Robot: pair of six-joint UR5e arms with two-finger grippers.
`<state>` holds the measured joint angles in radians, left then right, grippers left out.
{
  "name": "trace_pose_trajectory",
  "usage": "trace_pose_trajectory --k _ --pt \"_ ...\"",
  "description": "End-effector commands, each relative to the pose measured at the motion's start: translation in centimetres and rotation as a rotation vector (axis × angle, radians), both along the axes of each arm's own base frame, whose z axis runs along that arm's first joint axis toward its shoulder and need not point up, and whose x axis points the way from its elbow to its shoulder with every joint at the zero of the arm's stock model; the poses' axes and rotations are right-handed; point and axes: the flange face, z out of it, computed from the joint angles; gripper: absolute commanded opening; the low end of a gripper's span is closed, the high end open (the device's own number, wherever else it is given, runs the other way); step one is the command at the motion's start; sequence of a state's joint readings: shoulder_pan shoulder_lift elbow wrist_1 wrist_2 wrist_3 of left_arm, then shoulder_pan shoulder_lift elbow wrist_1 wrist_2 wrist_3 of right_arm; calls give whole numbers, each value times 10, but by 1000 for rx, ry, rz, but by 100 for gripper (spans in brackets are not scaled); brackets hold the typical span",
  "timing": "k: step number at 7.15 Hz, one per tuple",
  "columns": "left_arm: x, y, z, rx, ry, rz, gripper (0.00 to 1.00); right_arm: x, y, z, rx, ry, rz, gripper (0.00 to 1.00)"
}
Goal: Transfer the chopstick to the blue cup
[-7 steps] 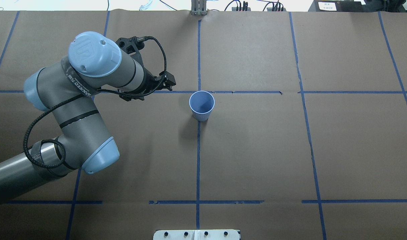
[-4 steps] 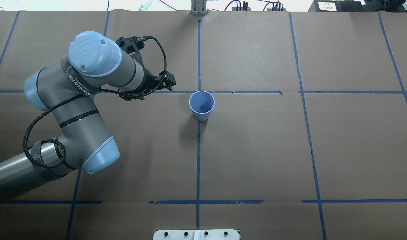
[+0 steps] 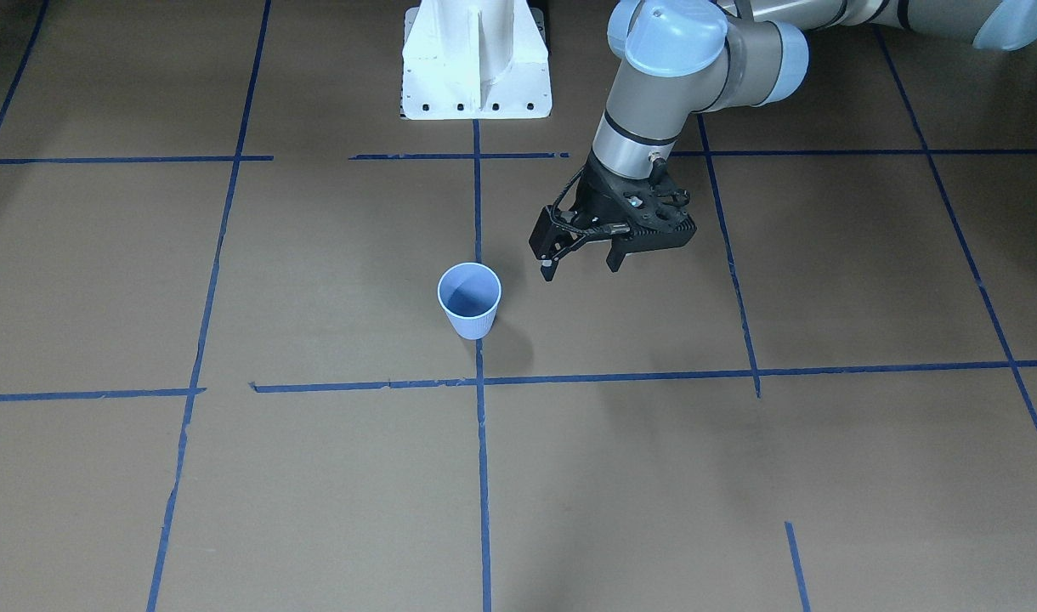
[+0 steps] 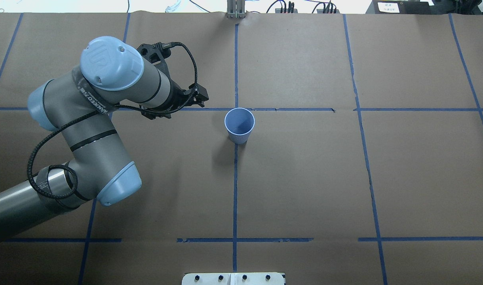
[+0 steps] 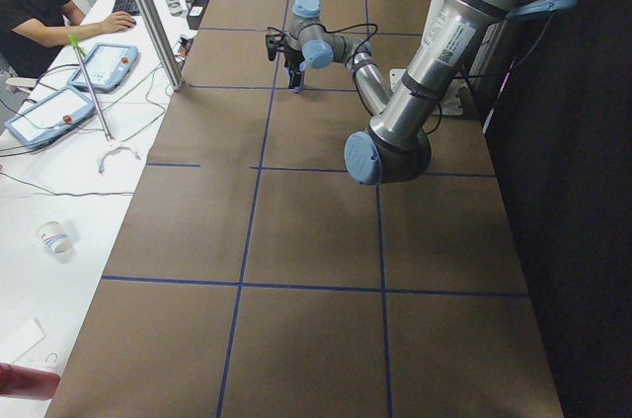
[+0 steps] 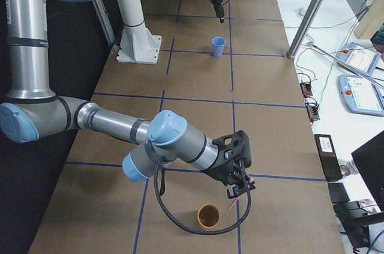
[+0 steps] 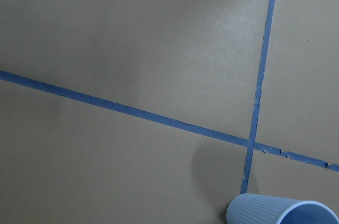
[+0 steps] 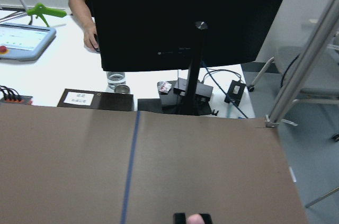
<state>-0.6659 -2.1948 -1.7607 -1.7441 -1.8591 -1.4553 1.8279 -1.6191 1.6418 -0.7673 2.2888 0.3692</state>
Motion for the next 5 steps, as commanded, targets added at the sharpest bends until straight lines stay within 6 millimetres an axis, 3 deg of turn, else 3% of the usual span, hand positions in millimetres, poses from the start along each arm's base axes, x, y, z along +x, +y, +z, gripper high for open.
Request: trace_pose_trajectory --k 1,3,5 --pt "-8 -2 -3 8 7 -9 100 -127 -39 -101 -7 -215 -125 0" --pt "-12 -4 3 7 5 -13 100 -246 -83 -210 -14 -403 -213 1" --pt "-23 -9 15 29 12 -22 100 -381 -73 -294 26 -502 -230 1"
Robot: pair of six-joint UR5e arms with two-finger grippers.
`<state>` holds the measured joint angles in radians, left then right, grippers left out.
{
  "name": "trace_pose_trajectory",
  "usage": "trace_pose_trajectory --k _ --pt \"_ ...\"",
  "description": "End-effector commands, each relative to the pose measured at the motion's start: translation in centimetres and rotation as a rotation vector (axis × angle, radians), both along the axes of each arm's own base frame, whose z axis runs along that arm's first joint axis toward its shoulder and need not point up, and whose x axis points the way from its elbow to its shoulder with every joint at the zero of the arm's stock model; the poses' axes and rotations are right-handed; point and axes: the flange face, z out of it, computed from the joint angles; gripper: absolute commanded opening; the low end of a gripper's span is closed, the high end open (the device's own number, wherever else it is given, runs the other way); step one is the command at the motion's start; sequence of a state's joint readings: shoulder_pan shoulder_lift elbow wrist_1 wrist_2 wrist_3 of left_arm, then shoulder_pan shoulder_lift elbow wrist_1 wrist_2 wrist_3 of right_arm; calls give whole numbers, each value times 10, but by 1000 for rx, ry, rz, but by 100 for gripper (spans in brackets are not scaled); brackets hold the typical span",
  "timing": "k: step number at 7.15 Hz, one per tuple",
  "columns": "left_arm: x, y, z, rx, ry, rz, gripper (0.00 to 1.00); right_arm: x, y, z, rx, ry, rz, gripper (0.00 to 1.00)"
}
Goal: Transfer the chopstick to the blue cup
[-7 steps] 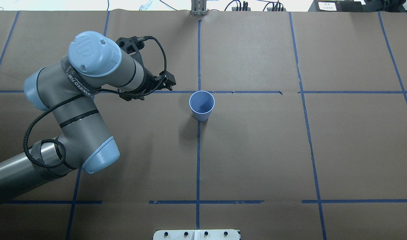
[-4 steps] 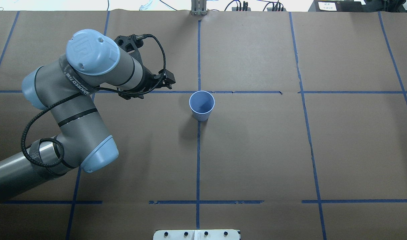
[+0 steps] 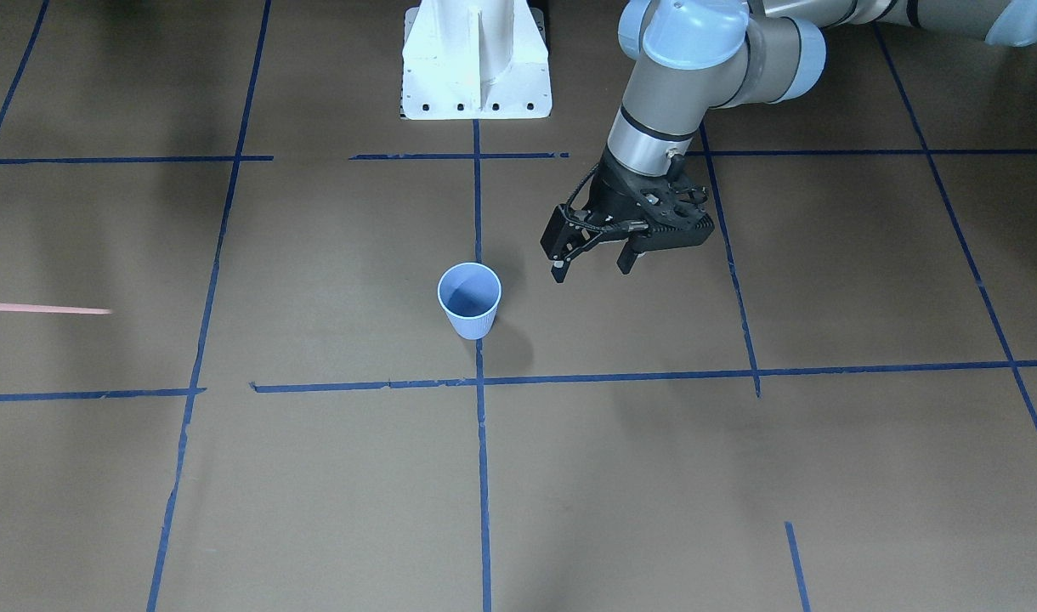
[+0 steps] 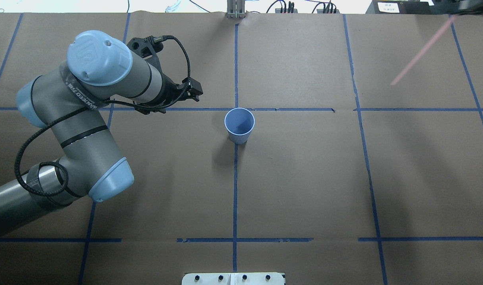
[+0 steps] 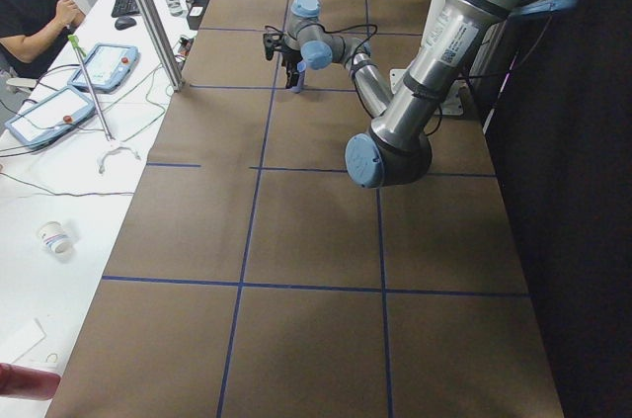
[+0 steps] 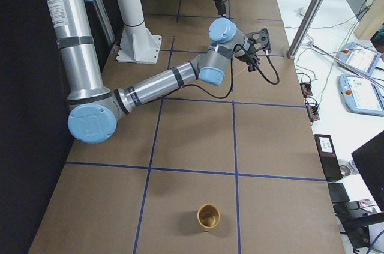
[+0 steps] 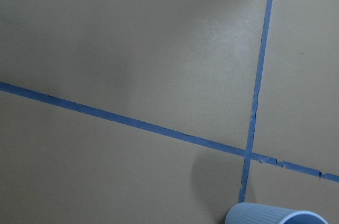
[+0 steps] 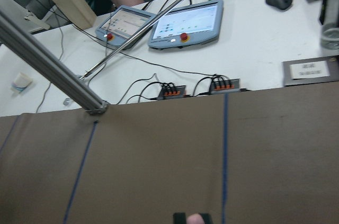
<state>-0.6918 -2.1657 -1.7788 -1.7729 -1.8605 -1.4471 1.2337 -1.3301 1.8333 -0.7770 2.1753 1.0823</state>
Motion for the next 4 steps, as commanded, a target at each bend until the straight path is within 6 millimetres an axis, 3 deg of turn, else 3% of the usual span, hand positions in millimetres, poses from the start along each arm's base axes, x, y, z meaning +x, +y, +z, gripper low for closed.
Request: trace_pose_trajectory --k 1,2,3,4 --pt "-9 -7 8 18 -4 -6 100 -143 38 -83 53 -67 6 1" --pt "-10 -7 8 19 -5 -7 100 -196 71 -129 53 -39 11 1" --pt "-11 -8 8 21 -5 -8 100 -241 87 -168 34 -14 42 1" --pt "-11 -8 8 21 -5 -8 100 -274 104 -184 25 -9 65 1"
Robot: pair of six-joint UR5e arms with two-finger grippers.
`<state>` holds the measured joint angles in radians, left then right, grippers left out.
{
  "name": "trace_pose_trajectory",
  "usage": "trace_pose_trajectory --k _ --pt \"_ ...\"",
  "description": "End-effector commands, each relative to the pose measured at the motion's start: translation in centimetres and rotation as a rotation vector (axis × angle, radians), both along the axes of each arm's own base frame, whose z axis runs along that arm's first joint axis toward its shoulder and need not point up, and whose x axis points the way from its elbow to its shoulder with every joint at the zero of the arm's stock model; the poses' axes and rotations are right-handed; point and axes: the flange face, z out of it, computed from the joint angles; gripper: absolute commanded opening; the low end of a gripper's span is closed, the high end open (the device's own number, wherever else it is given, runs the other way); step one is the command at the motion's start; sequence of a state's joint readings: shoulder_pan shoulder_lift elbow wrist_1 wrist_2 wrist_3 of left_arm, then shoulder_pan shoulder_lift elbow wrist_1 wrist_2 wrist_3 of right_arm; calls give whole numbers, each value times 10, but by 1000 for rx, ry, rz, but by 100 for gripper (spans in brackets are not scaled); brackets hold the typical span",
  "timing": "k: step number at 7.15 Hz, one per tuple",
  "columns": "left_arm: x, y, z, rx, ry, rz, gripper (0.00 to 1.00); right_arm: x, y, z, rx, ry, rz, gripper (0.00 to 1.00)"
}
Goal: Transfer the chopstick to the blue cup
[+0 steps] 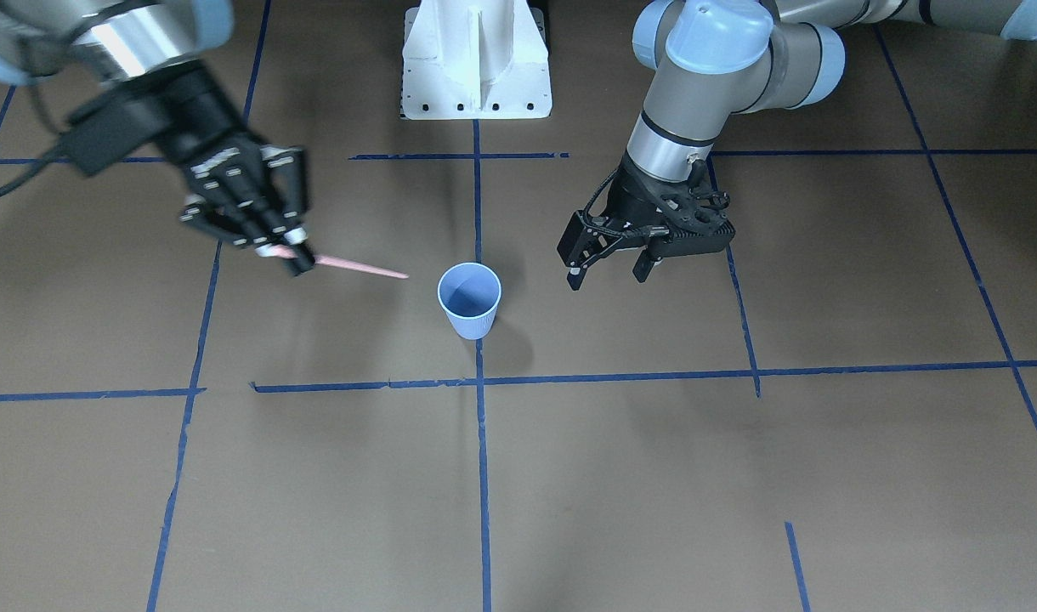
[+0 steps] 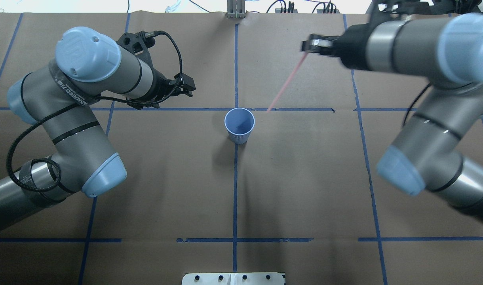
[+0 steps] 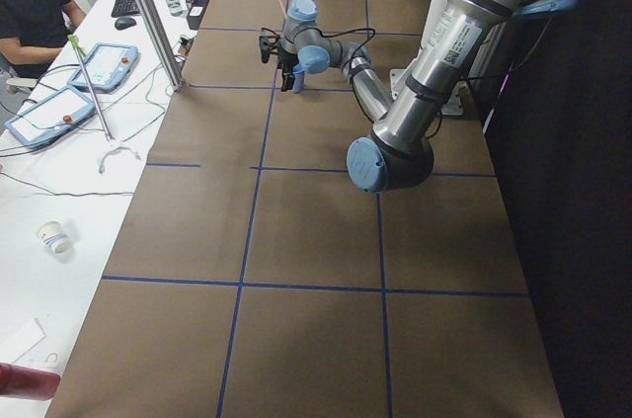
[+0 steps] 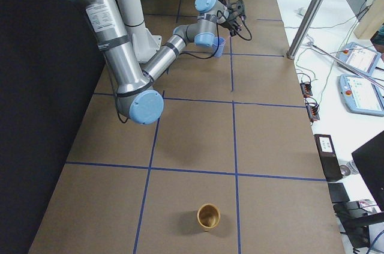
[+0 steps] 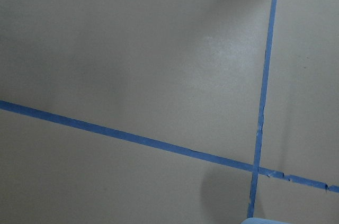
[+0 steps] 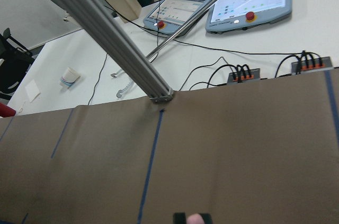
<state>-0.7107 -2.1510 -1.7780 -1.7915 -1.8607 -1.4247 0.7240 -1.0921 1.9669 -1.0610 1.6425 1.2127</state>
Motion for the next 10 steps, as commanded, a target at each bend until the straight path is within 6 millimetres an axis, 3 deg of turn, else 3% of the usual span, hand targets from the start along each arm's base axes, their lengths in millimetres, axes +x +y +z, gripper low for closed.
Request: trace_pose_trajectory --k 1,3,7,8,9,10 --pt "0 -1 1 1 -1 0 100 -59 36 -31 -4 24 48 1" --pt "1 0 2 0 -2 1 100 -61 33 -26 -16 72 81 1" --pt "1 -1 3 -2 -4 1 100 -103 49 -19 -3 151 121 5" --pt "1 -1 3 -2 -4 1 100 -117 55 -13 -1 170 121 71" --pt "1 -1 3 -2 -4 1 100 -130 60 -8 17 198 163 100" --pt "1 -1 3 -1 -4 2 100 -128 62 -10 25 199 167 100"
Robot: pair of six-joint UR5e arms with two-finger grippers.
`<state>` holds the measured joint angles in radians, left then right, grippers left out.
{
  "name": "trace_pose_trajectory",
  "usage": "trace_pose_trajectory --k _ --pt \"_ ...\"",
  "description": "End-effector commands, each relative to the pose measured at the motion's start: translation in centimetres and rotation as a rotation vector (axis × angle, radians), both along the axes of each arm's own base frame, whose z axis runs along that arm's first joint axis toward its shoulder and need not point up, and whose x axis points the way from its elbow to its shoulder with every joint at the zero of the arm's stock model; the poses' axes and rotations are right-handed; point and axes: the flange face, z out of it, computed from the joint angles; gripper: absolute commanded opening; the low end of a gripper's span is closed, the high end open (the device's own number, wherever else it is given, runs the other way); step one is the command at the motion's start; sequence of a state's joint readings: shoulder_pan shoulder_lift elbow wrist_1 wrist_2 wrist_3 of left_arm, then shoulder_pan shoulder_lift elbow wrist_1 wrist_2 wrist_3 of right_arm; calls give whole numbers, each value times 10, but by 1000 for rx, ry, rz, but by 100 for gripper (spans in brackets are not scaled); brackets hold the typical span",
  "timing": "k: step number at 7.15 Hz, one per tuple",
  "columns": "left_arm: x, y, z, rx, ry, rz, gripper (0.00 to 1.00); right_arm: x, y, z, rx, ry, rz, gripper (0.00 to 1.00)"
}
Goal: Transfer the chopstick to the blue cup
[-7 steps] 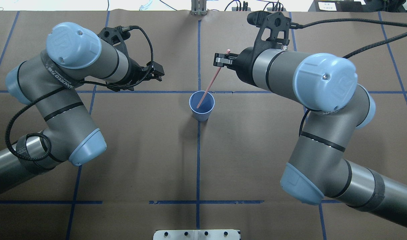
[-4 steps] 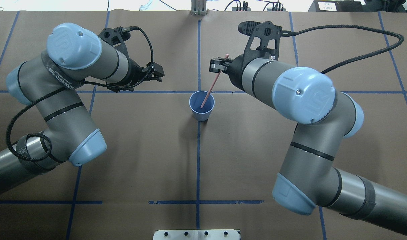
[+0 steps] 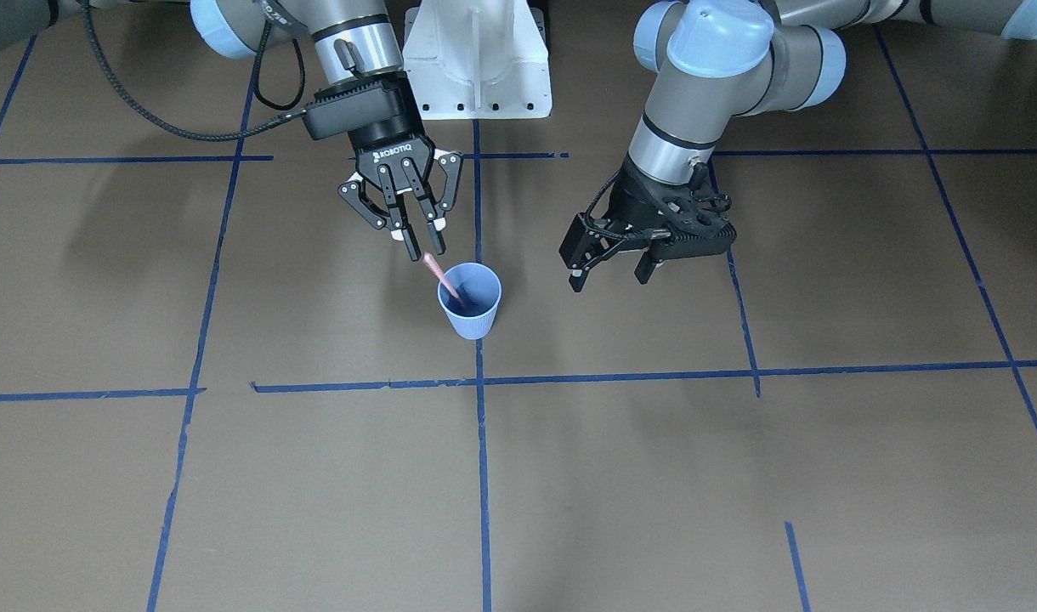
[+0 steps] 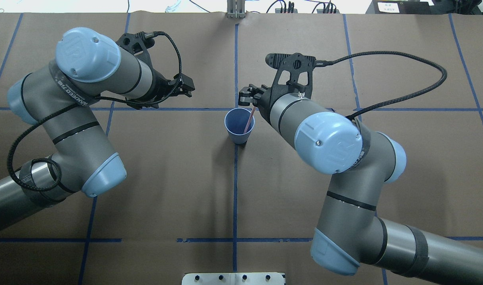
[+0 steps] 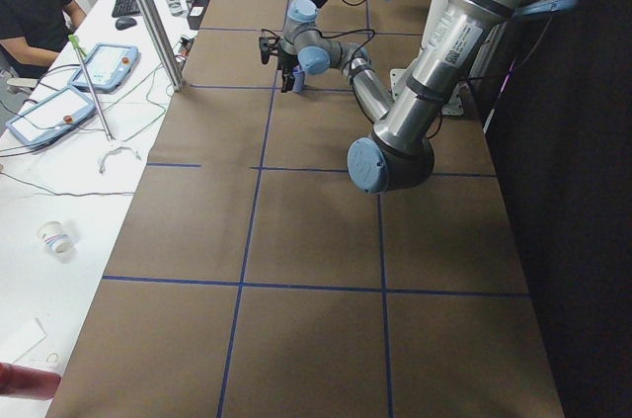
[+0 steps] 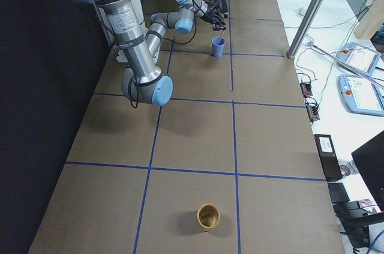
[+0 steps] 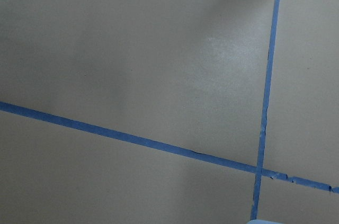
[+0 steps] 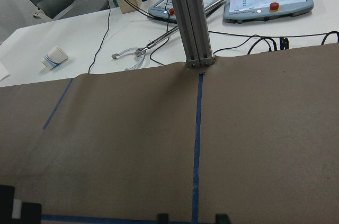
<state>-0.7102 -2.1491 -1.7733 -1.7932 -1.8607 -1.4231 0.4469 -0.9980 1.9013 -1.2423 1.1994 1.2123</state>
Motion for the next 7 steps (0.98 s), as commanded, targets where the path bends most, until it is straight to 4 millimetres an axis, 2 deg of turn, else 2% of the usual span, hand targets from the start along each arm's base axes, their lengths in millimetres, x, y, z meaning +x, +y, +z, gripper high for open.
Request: trace_pose_trajectory --k 1,2,3,4,5,6,7 --pt "-6 -3 6 9 -11 2 100 5 7 -6 23 -2 8 100" --pt "-17 -3 32 29 -54 25 100 23 10 -6 56 11 -3 100" --pt "-35 -5 54 50 -90 36 100 41 13 12 76 58 -24 100" --pt "-60 -3 85 50 -128 51 100 68 -5 32 40 72 -40 100" --pt "-104 -11 120 47 -150 114 100 102 -25 70 -32 95 -83 100" --pt "-157 -17 160 66 -181 172 100 153 -54 97 -74 125 -139 100" --pt "-212 -23 195 117 -219 232 100 210 -74 138 -85 201 -220 100"
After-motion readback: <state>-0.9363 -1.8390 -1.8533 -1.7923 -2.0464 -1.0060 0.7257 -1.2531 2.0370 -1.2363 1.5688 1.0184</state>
